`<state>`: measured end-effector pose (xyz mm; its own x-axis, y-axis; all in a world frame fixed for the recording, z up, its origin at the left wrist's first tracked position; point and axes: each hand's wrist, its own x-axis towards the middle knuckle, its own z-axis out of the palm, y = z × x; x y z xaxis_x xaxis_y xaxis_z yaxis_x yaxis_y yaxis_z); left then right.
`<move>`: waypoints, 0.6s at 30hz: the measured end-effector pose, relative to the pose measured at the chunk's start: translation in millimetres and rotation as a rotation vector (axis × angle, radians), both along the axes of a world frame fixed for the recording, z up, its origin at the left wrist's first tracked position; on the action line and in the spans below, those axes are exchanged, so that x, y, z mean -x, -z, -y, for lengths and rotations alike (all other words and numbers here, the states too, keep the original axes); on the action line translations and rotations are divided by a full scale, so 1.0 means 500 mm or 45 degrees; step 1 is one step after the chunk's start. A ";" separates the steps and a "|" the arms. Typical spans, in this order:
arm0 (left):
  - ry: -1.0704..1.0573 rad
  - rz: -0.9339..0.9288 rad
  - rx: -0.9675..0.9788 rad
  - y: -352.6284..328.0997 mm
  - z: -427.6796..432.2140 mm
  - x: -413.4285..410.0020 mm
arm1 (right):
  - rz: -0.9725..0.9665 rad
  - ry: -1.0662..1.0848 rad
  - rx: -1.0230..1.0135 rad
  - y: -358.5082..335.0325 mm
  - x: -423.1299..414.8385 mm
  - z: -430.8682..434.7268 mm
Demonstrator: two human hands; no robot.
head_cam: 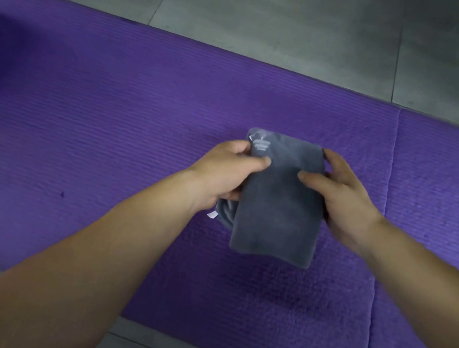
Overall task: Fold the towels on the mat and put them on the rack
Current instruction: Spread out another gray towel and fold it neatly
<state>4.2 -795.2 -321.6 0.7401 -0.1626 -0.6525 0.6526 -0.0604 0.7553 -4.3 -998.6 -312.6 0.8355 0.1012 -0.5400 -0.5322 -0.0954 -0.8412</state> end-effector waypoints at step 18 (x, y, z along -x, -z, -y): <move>-0.109 0.309 -0.446 0.061 -0.033 -0.028 | 0.418 -0.071 0.511 0.049 -0.009 -0.065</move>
